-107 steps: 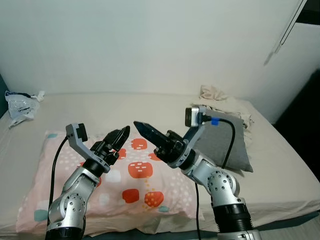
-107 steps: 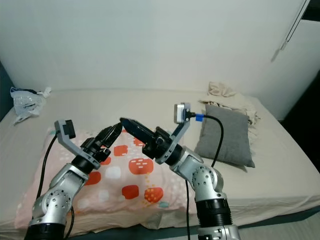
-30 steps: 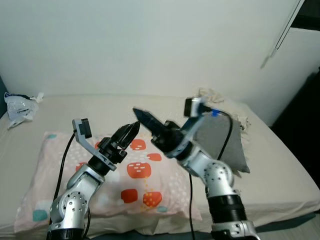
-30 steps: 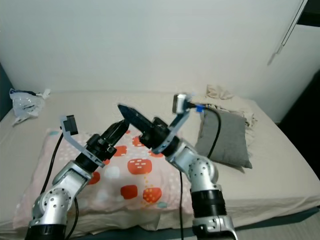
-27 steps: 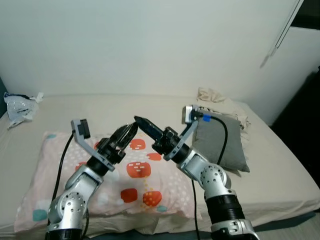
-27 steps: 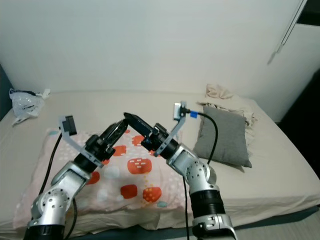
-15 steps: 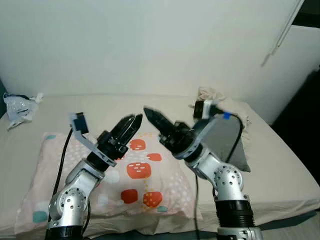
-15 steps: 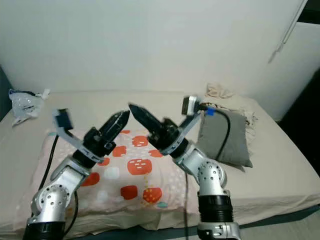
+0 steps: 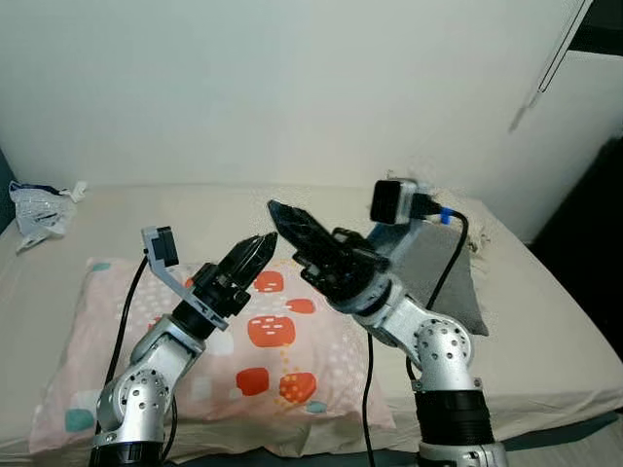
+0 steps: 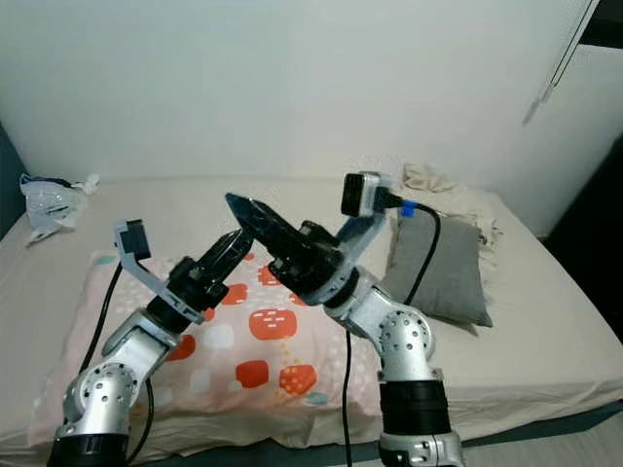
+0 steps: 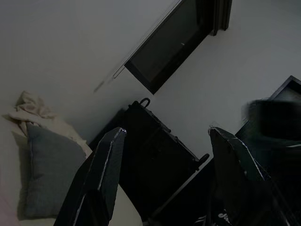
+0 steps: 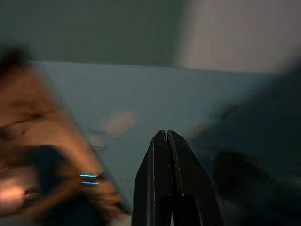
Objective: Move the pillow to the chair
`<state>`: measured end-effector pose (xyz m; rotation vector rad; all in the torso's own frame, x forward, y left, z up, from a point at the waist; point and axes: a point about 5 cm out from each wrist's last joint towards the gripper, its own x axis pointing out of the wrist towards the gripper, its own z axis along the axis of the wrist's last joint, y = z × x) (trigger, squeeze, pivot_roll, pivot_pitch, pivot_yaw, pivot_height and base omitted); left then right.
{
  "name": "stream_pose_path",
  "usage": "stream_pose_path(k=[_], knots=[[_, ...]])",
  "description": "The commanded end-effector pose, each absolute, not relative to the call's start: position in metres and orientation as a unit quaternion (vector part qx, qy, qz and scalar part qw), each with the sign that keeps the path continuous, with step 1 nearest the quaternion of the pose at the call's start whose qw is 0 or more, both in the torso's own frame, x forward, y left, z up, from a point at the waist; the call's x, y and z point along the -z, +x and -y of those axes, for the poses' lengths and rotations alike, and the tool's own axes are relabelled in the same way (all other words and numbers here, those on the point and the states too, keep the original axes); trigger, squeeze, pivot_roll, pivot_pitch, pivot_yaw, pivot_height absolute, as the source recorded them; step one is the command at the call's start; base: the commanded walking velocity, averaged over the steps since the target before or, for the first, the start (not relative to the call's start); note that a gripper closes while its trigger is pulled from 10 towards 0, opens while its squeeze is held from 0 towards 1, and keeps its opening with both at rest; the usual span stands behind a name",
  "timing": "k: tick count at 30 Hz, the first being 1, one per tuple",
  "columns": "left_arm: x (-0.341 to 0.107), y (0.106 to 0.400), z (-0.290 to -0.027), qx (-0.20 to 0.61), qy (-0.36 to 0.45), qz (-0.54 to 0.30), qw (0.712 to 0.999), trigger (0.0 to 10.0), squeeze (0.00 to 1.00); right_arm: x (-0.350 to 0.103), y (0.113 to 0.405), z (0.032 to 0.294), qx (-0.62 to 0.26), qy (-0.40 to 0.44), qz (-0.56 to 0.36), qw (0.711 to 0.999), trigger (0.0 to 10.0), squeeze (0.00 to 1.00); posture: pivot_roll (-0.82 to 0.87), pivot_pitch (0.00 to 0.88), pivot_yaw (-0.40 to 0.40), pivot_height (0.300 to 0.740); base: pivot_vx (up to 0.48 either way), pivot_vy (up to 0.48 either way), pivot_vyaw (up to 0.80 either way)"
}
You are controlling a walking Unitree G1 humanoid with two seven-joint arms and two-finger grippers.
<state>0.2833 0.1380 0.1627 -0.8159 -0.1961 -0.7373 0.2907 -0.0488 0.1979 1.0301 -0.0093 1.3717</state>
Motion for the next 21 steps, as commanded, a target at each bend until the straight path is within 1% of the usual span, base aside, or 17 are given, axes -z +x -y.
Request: stream_pose_path(k=[1, 3, 5, 7, 8, 9, 11, 12, 13, 14, 15, 18, 21], knots=[[-0.164, 0.282, -0.136, 0.356, -0.385, 0.091, 0.846, 10.0, 0.00, -0.178, 0.297, 0.046, -0.575, 0.404, -0.036, 0.710, 0.0, 0.00, -0.06, 0.001, -0.109, 0.740, 0.000, 0.000, 0.00], [-0.165, 0.282, -0.136, 0.356, -0.385, 0.092, 0.846, 10.0, 0.00, -0.174, 0.296, 0.044, -0.575, 0.387, -0.050, 0.720, 0.0, 0.00, -0.06, 0.000, -0.111, 0.740, 0.000, 0.000, 0.00], [-0.165, 0.282, -0.137, 0.356, -0.386, 0.092, 0.846, 10.0, 0.00, -0.176, 0.296, 0.042, -0.576, 0.391, -0.048, 0.716, 0.0, 0.00, -0.06, 0.000, -0.112, 0.740, 0.000, 0.000, 0.00], [-0.164, 0.282, -0.138, 0.353, -0.386, 0.092, 0.847, 10.0, 0.00, -0.183, 0.292, 0.040, -0.592, 0.397, -0.037, 0.700, 0.0, 0.00, -0.06, 0.000, -0.113, 0.740, 0.000, 0.000, 0.00], [-0.164, 0.282, -0.139, 0.351, -0.386, 0.092, 0.848, 10.0, 0.00, -0.195, 0.286, 0.040, -0.619, 0.413, -0.013, 0.668, 0.0, 0.00, -0.06, 0.000, -0.114, 0.740, 0.000, 0.000, 0.00], [-0.164, 0.282, -0.139, 0.351, -0.386, 0.092, 0.848, 10.0, 0.00, -0.195, 0.286, 0.040, -0.619, 0.413, -0.013, 0.668, 0.0, 0.00, -0.06, 0.000, -0.114, 0.740, 0.000, 0.000, 0.00], [-0.163, 0.283, -0.140, 0.349, -0.387, 0.092, 0.849, 10.0, 0.00, -0.210, 0.281, 0.041, -0.644, 0.436, 0.019, 0.629, 0.0, 0.00, -0.06, 0.000, -0.113, 0.740, 0.000, 0.000, 0.00], [-0.163, 0.283, -0.140, 0.349, -0.387, 0.092, 0.849, 10.0, 0.00, -0.210, 0.281, 0.041, -0.644, 0.436, 0.019, 0.629, 0.0, 0.00, -0.06, 0.000, -0.113, 0.740, 0.000, 0.000, 0.00], [-0.159, 0.283, -0.141, 0.337, -0.385, 0.080, 0.855, 10.0, 0.00, -0.224, 0.276, 0.044, -0.666, 0.452, 0.053, 0.591, 0.0, 0.00, -0.05, 0.000, -0.107, 0.740, 0.000, 0.000, 0.00], [-0.156, 0.284, -0.142, 0.331, -0.383, 0.074, 0.859, 10.0, 0.00, -0.228, 0.275, 0.045, -0.672, 0.456, 0.063, 0.581, 0.0, 0.00, -0.05, 0.000, -0.107, 0.740, 0.000, 0.000, 0.00], [-0.150, 0.287, -0.143, 0.314, -0.377, 0.053, 0.870, 10.0, 0.00, -0.232, 0.274, 0.046, -0.676, 0.458, 0.072, 0.573, 0.0, 0.00, -0.05, 0.000, -0.103, 0.740, 0.000, 0.000, 0.00], [-0.134, 0.295, -0.149, 0.273, -0.349, 0.011, 0.896, 10.0, 0.00, -0.235, 0.273, 0.045, -0.680, 0.456, 0.081, 0.569, 0.0, 0.00, -0.05, 0.000, -0.085, 0.740, 0.000, 0.000, 0.00], [-0.138, 0.296, -0.150, 0.272, -0.358, 0.023, 0.893, 10.0, 0.00, -0.233, 0.273, 0.044, -0.679, 0.452, 0.079, 0.572, 0.0, 0.00, -0.05, 0.000, -0.082, 0.740, 0.000, 0.000, 0.00]])
